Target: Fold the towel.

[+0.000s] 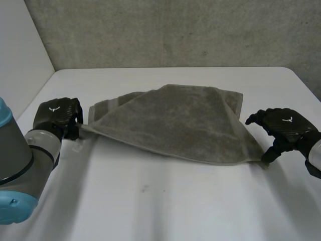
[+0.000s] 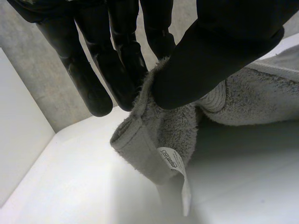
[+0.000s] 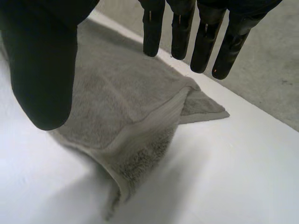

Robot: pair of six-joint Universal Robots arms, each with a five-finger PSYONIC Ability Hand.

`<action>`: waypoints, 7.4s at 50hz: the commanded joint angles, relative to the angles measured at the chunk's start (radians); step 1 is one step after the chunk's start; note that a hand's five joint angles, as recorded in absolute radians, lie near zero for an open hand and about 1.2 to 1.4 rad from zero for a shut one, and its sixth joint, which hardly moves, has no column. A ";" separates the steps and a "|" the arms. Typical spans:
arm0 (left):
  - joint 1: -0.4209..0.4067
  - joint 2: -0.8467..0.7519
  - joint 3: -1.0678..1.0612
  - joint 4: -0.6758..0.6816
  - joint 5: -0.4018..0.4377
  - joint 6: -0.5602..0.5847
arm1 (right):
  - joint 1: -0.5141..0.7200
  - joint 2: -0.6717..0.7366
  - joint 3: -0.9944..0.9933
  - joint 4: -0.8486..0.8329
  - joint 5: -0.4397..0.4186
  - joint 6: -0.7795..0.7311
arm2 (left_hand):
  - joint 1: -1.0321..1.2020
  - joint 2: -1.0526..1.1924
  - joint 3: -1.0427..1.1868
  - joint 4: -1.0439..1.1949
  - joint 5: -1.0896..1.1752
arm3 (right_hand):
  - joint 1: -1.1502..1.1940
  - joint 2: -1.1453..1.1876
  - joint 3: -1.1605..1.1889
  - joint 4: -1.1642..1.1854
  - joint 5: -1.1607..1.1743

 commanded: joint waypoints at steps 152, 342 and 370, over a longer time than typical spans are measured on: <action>0.042 -0.438 0.478 -0.121 -0.050 0.051 | 0.294 0.380 -0.469 -0.041 0.337 -0.393 | 0.204 0.178 0.180 0.178 0.184 | 1.084 1.034 1.054 1.065 1.065; -0.299 -0.320 0.283 0.001 0.133 -0.161 | 0.246 0.137 0.043 -0.109 0.203 0.050 | -0.996 -1.023 -1.021 -1.022 -1.016 | -0.137 -0.188 -0.168 -0.157 -0.156; -0.398 -0.185 0.268 -0.125 -0.214 0.009 | 0.681 0.231 -0.197 -0.258 0.339 -0.079 | -1.017 -1.043 -1.041 -1.043 -1.037 | 1.084 1.034 1.054 1.065 1.065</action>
